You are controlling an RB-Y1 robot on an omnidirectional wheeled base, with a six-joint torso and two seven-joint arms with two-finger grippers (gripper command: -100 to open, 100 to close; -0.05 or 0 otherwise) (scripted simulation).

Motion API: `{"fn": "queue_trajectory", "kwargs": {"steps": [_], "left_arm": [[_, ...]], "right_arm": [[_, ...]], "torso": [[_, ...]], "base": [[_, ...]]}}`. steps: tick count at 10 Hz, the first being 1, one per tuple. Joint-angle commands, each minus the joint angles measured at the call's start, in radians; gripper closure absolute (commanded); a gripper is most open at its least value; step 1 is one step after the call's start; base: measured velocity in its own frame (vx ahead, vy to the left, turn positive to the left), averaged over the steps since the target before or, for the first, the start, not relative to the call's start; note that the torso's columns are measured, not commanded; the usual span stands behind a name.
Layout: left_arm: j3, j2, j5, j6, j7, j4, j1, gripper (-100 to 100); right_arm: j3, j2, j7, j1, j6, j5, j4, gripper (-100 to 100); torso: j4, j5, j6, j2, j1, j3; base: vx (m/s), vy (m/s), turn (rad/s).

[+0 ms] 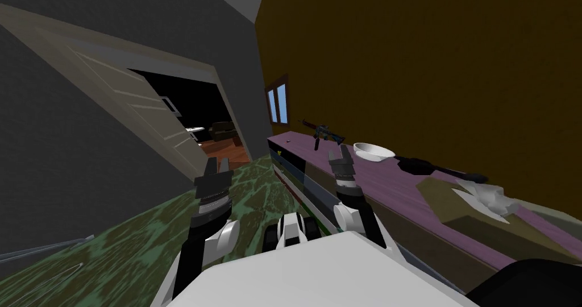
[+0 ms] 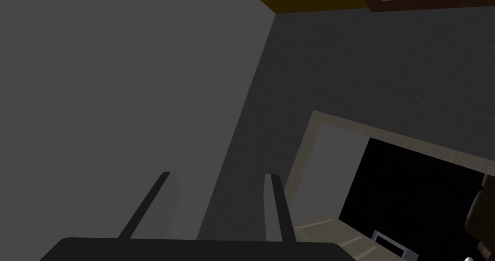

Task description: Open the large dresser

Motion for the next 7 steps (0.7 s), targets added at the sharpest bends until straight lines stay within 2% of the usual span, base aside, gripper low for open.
{"fn": "queue_trajectory", "kwargs": {"steps": [1, 5, 6, 7], "left_arm": [[0.0, 0.0, 0.0, 0.0, 0.0, 0.0, 0.0, 0], [0.0, 0.0, 0.0, 0.0, 0.0, 0.0, 0.0, 0], [0.0, 0.0, 0.0, 0.0, 0.0, 0.0, 0.0, 0], [0.0, 0.0, 0.0, 0.0, 0.0, 0.0, 0.0, 0]], "right_arm": [[-0.007, -0.077, 0.021, -0.021, 0.0, 0.023, 0.046, -100], [-0.023, -0.185, 0.084, -0.079, -0.009, 0.092, 0.173, -100], [-0.023, -0.185, 0.084, -0.079, -0.009, 0.092, 0.185, -100], [-0.029, -0.208, 0.104, -0.098, -0.013, 0.115, 0.22, -100]], "torso": [[0.01, 0.0, 0.0, 0.009, 0.001, -0.02], [0.014, 0.0, 0.0, 0.012, 0.001, -0.025], [0.014, 0.0, 0.0, 0.012, 0.0, -0.025], [0.014, -0.001, 0.001, 0.014, -0.002, -0.025]], "base": [[0.026, 0.045, 0.14], [0.059, 0.078, 0.197], [0.063, 0.053, 0.091], [0.055, 0.061, 0.181]]}}
